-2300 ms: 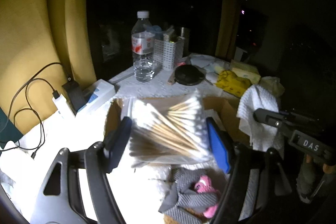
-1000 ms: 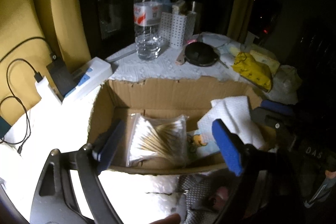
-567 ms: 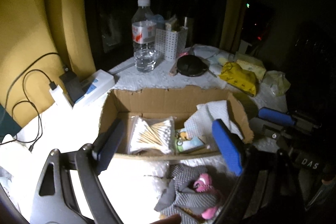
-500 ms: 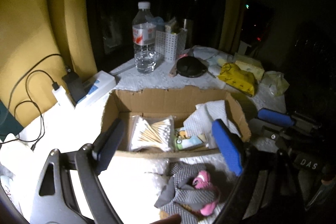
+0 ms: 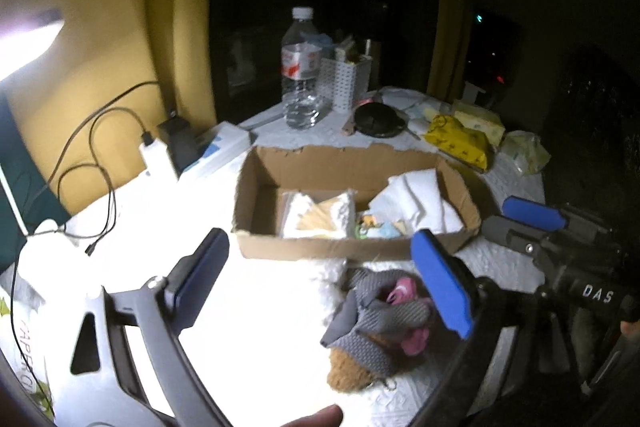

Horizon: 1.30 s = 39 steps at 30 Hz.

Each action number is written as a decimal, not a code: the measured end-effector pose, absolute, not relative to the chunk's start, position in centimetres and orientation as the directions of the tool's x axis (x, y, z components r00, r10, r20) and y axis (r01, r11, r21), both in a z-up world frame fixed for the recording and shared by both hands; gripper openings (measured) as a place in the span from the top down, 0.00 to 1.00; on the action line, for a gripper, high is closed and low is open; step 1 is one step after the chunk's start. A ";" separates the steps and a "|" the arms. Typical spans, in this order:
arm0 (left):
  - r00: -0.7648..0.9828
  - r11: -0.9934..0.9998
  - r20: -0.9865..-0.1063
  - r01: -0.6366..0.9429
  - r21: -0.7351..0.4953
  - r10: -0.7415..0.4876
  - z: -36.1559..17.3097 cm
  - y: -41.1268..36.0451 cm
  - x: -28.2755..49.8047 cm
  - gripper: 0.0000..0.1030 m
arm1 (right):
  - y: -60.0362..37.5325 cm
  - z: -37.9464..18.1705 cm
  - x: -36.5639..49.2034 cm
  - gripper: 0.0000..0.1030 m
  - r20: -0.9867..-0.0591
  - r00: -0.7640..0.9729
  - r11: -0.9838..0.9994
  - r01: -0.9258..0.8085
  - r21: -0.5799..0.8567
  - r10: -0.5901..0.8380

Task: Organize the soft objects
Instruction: 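Grasp the pink plush keychain with the right tool and lift it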

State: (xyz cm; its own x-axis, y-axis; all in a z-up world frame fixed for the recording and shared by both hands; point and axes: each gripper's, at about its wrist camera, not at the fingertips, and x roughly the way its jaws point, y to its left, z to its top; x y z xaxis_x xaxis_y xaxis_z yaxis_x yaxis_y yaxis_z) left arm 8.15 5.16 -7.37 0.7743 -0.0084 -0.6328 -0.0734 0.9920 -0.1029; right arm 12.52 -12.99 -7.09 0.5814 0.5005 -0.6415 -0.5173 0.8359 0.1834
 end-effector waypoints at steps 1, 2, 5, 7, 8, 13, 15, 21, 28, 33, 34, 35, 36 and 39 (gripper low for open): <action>0.771 0.991 -0.636 -0.078 -0.106 -0.007 -7.6 5.4 7.9 0.09 | -12.8 -7.3 12.4 0.50 -0.645 0.577 0.835 -0.518 0.184 0.501; 0.769 0.991 -0.640 -0.082 -0.109 -0.007 -7.8 5.7 7.7 0.09 | -12.7 -7.5 12.2 0.50 -0.649 0.573 0.835 -0.518 0.186 0.500; 0.758 0.989 -0.652 -0.092 -0.115 -0.005 -8.6 6.4 7.2 0.09 | -12.1 -8.2 11.7 0.50 -0.662 0.560 0.833 -0.521 0.186 0.498; 0.750 0.988 -0.662 -0.096 -0.120 -0.007 -9.0 6.6 7.0 0.09 | -11.7 -8.7 11.4 0.50 -0.671 0.549 0.831 -0.524 0.189 0.499; 0.745 0.988 -0.667 -0.098 -0.121 -0.007 -9.3 6.8 6.9 0.09 | -11.4 -9.0 11.3 0.50 -0.675 0.543 0.830 -0.524 0.191 0.499; 0.729 0.987 -0.685 -0.108 -0.121 -0.004 -10.2 7.1 6.6 0.09 | -10.6 -10.5 10.7 0.50 -0.699 0.511 0.824 -0.531 0.201 0.500; 0.725 0.986 -0.689 -0.112 -0.124 -0.004 -10.5 7.3 6.4 0.09 | -10.3 -11.1 10.4 0.50 -0.710 0.496 0.821 -0.533 0.205 0.500; 0.713 0.986 -0.701 -0.112 -0.125 -0.008 -11.4 7.2 6.4 0.09 | -9.6 -13.0 9.6 0.50 -0.743 0.443 0.806 -0.551 0.216 0.502; 0.689 0.988 -0.725 -0.101 -0.118 -0.016 -12.7 6.5 6.6 0.09 | -9.0 -15.2 9.8 0.50 -0.769 0.401 0.800 -0.555 0.229 0.498; 0.658 0.989 -0.752 -0.079 -0.122 -0.040 -13.9 5.8 6.8 0.09 | -9.2 -16.2 10.3 0.56 -0.773 0.396 0.803 -0.547 0.235 0.496; 0.655 0.990 -0.755 -0.074 -0.118 -0.042 -14.0 5.6 6.9 0.09 | -9.3 -16.2 10.3 0.68 -0.771 0.391 0.798 -0.552 0.240 0.502; 0.651 0.991 -0.757 -0.067 -0.117 -0.045 -14.2 5.3 6.9 0.09 | -9.4 -16.2 10.3 0.68 -0.770 0.392 0.797 -0.555 0.239 0.504; 0.647 0.991 -0.761 -0.060 -0.117 -0.050 -14.3 5.1 7.0 0.09 | -9.7 -16.1 10.3 0.68 -0.765 0.394 0.795 -0.555 0.244 0.509; 0.635 0.992 -0.770 -0.040 -0.116 -0.065 -14.8 4.2 7.4 0.09 | -10.7 -15.8 10.4 0.69 -0.753 0.406 0.797 -0.549 0.251 0.517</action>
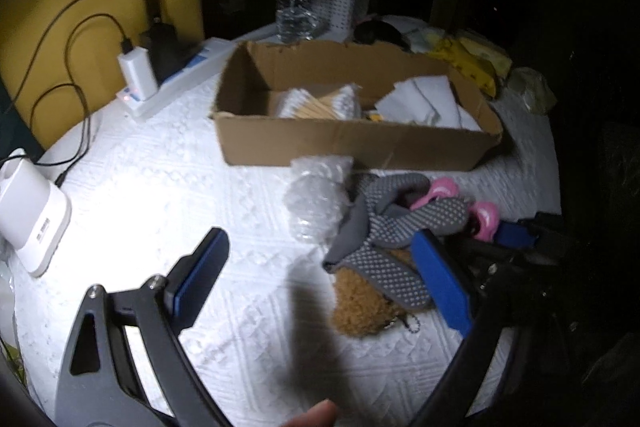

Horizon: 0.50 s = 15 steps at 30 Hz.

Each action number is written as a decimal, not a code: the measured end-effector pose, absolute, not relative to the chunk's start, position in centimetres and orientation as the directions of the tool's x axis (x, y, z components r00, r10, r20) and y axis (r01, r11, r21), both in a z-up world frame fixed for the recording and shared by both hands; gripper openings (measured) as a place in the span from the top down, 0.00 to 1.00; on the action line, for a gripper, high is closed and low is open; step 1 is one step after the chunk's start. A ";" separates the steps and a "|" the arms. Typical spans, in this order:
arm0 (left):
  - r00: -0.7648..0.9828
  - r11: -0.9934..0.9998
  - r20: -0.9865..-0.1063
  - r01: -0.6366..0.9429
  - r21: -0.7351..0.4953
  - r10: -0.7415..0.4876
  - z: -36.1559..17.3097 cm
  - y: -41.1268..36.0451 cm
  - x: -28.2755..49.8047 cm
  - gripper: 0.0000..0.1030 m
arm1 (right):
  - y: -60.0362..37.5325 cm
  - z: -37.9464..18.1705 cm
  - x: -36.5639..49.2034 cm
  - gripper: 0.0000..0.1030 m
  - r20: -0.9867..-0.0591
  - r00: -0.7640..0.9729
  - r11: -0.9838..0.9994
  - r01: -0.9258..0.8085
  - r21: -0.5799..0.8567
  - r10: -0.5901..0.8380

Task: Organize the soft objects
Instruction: 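Grasp the pink plush keychain with the right tool and lift it, then hold the pink plush up with the right tool while the left tool grasps the grey dotted glove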

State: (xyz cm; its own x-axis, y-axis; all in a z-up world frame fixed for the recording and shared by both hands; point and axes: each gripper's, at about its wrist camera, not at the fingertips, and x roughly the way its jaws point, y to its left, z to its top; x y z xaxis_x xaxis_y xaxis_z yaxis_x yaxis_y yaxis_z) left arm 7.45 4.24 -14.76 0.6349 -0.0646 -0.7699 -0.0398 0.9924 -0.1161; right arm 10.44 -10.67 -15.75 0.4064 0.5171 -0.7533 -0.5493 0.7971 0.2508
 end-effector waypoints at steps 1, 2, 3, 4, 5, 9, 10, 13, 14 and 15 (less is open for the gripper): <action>0.632 0.993 -0.772 -0.035 -0.115 -0.067 -14.9 4.0 7.5 0.09 | -11.1 -15.6 10.5 0.69 -0.749 0.414 0.800 -0.544 0.252 0.517; 0.630 0.993 -0.773 -0.027 -0.114 -0.071 -15.0 3.5 7.6 0.09 | -11.5 -15.4 10.6 0.69 -0.746 0.420 0.803 -0.539 0.253 0.517; 0.633 0.993 -0.771 -0.020 -0.112 -0.074 -14.9 3.3 7.7 0.09 | -11.9 -15.2 10.7 0.69 -0.743 0.428 0.808 -0.534 0.251 0.514; 0.635 0.994 -0.769 -0.012 -0.109 -0.077 -14.9 3.0 7.7 0.09 | -12.4 -15.1 10.8 0.69 -0.740 0.437 0.812 -0.526 0.251 0.511; 0.634 0.995 -0.769 -0.001 -0.104 -0.079 -14.9 2.6 7.8 0.09 | -13.0 -14.9 10.9 0.69 -0.736 0.445 0.817 -0.520 0.252 0.510; 0.633 0.996 -0.769 0.046 -0.077 -0.088 -14.7 0.7 8.4 0.10 | -14.8 -14.6 11.2 0.69 -0.728 0.470 0.832 -0.495 0.251 0.499; 0.633 0.996 -0.768 0.059 -0.072 -0.093 -14.7 0.3 8.5 0.10 | -15.3 -14.6 11.3 0.69 -0.727 0.475 0.836 -0.488 0.252 0.497; 0.633 0.994 -0.767 0.094 -0.053 -0.101 -14.6 -1.0 9.1 0.10 | -16.4 -14.7 11.6 0.69 -0.723 0.483 0.843 -0.470 0.262 0.494; 0.629 0.993 -0.770 0.110 -0.047 -0.106 -14.8 -1.5 9.4 0.10 | -16.6 -14.7 11.7 0.69 -0.722 0.484 0.844 -0.467 0.265 0.494; 0.622 0.992 -0.775 0.120 -0.045 -0.110 -15.0 -1.7 9.7 0.10 | -16.9 -14.7 11.8 0.69 -0.721 0.485 0.844 -0.464 0.268 0.495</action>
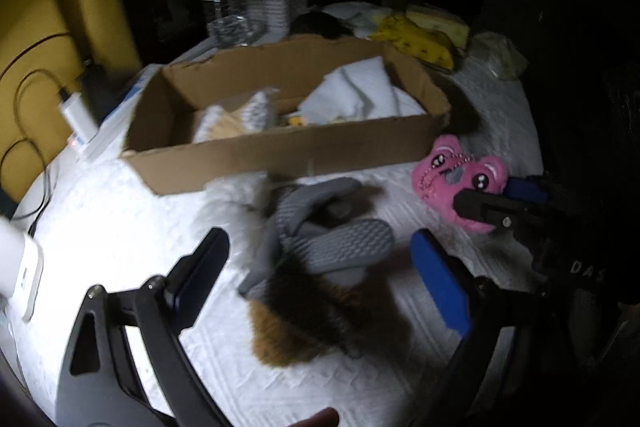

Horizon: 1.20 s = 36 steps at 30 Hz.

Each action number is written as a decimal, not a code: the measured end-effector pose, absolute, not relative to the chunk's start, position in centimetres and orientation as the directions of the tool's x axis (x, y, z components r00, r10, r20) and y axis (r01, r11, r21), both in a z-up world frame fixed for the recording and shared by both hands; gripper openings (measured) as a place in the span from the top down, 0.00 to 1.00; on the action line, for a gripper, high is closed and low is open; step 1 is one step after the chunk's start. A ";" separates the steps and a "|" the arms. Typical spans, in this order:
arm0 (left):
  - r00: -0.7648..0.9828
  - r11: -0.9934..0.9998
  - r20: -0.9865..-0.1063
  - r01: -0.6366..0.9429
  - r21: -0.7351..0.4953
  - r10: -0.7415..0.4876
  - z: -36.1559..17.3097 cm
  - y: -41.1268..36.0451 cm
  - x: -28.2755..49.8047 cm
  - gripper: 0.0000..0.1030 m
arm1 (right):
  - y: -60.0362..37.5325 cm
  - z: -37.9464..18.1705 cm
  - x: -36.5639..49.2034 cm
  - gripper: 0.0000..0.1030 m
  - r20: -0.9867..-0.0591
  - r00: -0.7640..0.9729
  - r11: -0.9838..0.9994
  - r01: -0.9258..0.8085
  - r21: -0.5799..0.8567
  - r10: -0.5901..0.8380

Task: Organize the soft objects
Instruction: 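Hold the pink plush up with the right tool while the left tool grasps the grey dotted glove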

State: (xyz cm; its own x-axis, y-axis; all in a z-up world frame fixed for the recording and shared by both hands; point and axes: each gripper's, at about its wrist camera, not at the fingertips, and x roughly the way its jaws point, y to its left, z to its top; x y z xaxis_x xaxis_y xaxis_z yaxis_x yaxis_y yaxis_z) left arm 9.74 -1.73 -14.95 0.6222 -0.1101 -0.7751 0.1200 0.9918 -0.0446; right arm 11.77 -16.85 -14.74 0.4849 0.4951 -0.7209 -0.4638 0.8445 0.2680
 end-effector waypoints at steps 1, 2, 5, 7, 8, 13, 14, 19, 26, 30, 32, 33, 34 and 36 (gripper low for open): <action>0.614 0.991 -0.781 0.126 -0.040 -0.110 -15.2 -2.0 10.0 0.15 | -17.1 -14.8 11.9 0.69 -0.720 0.486 0.845 -0.461 0.271 0.495; 0.604 0.991 -0.789 0.131 -0.035 -0.108 -15.5 -2.2 10.4 0.20 | -17.2 -14.8 11.9 0.69 -0.720 0.486 0.845 -0.459 0.273 0.496; 0.571 0.990 -0.816 0.141 -0.013 -0.093 -16.6 -2.8 11.5 0.22 | -17.6 -15.0 12.1 0.69 -0.719 0.485 0.846 -0.455 0.279 0.498; 0.555 0.990 -0.828 0.140 -0.001 -0.079 -17.3 -2.9 12.0 0.26 | -17.9 -15.2 12.3 0.69 -0.717 0.486 0.846 -0.451 0.284 0.499; 0.552 0.990 -0.831 0.137 0.010 -0.068 -17.5 -2.9 12.1 0.31 | -18.0 -15.2 12.3 0.69 -0.717 0.487 0.847 -0.449 0.285 0.500; 0.553 0.990 -0.832 0.130 0.046 -0.034 -17.3 -2.3 12.6 0.65 | -18.8 -15.1 12.6 0.69 -0.710 0.497 0.850 -0.438 0.291 0.499; 0.557 0.991 -0.830 0.128 0.044 -0.035 -17.2 -2.1 12.6 0.70 | -18.9 -15.0 12.6 0.69 -0.708 0.500 0.851 -0.437 0.292 0.499; 0.593 0.990 -0.804 0.136 0.042 -0.047 -15.9 -1.8 11.9 0.83 | -19.0 -14.6 12.4 0.69 -0.702 0.508 0.852 -0.436 0.290 0.499; 0.629 0.987 -0.770 0.160 -0.011 -0.111 -13.7 -1.4 11.2 0.92 | -19.2 -13.3 12.1 0.69 -0.689 0.530 0.856 -0.437 0.277 0.494; 0.598 0.986 -0.792 0.161 -0.032 -0.123 -14.4 -1.1 12.2 0.90 | -19.1 -13.0 12.0 0.69 -0.688 0.534 0.857 -0.436 0.273 0.491; 0.576 0.990 -0.813 0.142 -0.001 -0.083 -15.5 -1.0 13.1 0.73 | -19.0 -13.0 11.9 0.69 -0.689 0.531 0.856 -0.438 0.275 0.493; 0.569 0.991 -0.820 0.134 0.020 -0.060 -15.9 -1.1 13.2 0.71 | -18.9 -12.9 11.9 0.69 -0.690 0.530 0.855 -0.440 0.274 0.494; 0.562 0.991 -0.826 0.129 0.033 -0.045 -16.3 -1.2 13.4 0.69 | -18.9 -12.9 11.8 0.69 -0.690 0.529 0.854 -0.442 0.273 0.494; 0.540 0.989 -0.840 0.146 0.024 -0.059 -17.3 -1.3 13.6 0.58 | -18.8 -12.9 11.8 0.69 -0.691 0.529 0.855 -0.442 0.272 0.494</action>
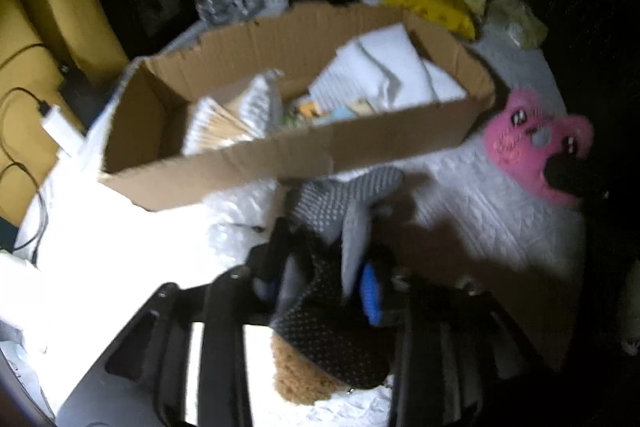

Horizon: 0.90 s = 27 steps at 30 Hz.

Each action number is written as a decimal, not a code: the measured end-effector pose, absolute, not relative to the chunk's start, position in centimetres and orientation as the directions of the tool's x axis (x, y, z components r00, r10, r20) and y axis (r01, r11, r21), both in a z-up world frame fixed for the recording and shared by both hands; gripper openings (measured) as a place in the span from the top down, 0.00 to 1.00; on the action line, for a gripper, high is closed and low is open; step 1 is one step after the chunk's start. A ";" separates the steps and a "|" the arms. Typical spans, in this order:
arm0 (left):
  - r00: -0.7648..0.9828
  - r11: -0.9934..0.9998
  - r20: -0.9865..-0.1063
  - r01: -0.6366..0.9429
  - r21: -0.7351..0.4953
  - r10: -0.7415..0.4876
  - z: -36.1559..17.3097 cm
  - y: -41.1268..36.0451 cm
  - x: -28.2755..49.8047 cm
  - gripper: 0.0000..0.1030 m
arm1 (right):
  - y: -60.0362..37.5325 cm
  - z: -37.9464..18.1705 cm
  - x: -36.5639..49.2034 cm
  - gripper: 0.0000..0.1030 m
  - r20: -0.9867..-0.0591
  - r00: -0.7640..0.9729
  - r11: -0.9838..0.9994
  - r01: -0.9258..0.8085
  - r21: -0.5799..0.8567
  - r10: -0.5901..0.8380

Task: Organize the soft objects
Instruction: 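Hold the pink plush up with the right tool while the left tool grasps the grey dotted glove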

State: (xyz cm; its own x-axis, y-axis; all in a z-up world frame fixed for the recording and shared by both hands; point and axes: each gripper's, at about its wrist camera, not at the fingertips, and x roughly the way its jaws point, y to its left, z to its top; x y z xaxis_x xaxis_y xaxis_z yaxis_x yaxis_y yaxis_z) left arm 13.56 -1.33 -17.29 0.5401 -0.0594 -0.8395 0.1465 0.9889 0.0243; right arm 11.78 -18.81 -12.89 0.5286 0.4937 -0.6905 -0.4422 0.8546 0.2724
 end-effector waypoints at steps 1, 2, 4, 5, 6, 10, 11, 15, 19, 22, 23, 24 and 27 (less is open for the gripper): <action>0.528 0.988 -0.847 0.152 0.022 -0.062 -17.8 -1.4 13.7 0.49 | -18.8 -12.9 11.7 0.69 -0.691 0.530 0.856 -0.440 0.272 0.492; 0.516 0.987 -0.854 0.158 0.013 -0.071 -18.3 -1.4 13.8 0.48 | -18.8 -12.9 11.8 0.69 -0.692 0.530 0.856 -0.439 0.272 0.491; 0.517 0.988 -0.853 0.153 0.017 -0.065 -18.8 -1.3 13.9 0.48 | -18.6 -12.9 11.8 0.69 -0.694 0.528 0.857 -0.440 0.270 0.489; 0.520 0.988 -0.851 0.151 0.008 -0.073 -18.8 -1.2 13.9 0.48 | -18.6 -13.0 11.8 0.69 -0.695 0.527 0.857 -0.441 0.269 0.489; 0.525 0.988 -0.846 0.153 -0.010 -0.090 -18.6 -1.0 13.9 0.48 | -18.6 -13.0 11.8 0.69 -0.697 0.526 0.857 -0.441 0.267 0.488; 0.535 0.987 -0.838 0.156 -0.026 -0.107 -18.3 -0.5 13.9 0.70 | -18.6 -12.9 11.8 0.69 -0.697 0.529 0.859 -0.439 0.264 0.484; 0.534 0.986 -0.837 0.161 -0.038 -0.120 -18.1 -0.4 13.9 0.72 | -18.6 -12.8 11.8 0.69 -0.696 0.531 0.860 -0.438 0.262 0.483; 0.562 0.982 -0.811 0.171 -0.081 -0.164 -16.6 0.2 13.0 0.73 | -18.5 -12.2 11.7 0.69 -0.693 0.540 0.862 -0.440 0.252 0.478; 0.596 0.973 -0.772 0.182 -0.139 -0.222 -14.5 0.8 12.0 0.73 | -18.1 -11.6 11.7 0.69 -0.690 0.543 0.860 -0.448 0.243 0.478; 0.623 0.966 -0.739 0.190 -0.173 -0.255 -13.0 1.4 11.3 0.73 | -17.6 -11.1 11.6 0.69 -0.686 0.546 0.858 -0.456 0.237 0.480; 0.628 0.963 -0.729 0.189 -0.194 -0.271 -12.6 1.6 11.2 0.73 | -17.5 -10.9 11.5 0.69 -0.685 0.547 0.857 -0.459 0.234 0.480; 0.634 0.958 -0.718 0.191 -0.213 -0.286 -12.1 1.8 11.0 0.73 | -17.3 -10.8 11.5 0.69 -0.684 0.549 0.856 -0.461 0.232 0.481; 0.665 0.951 -0.681 0.190 -0.244 -0.307 -10.8 2.5 10.6 0.73 | -16.9 -10.2 11.5 0.69 -0.679 0.553 0.853 -0.471 0.224 0.483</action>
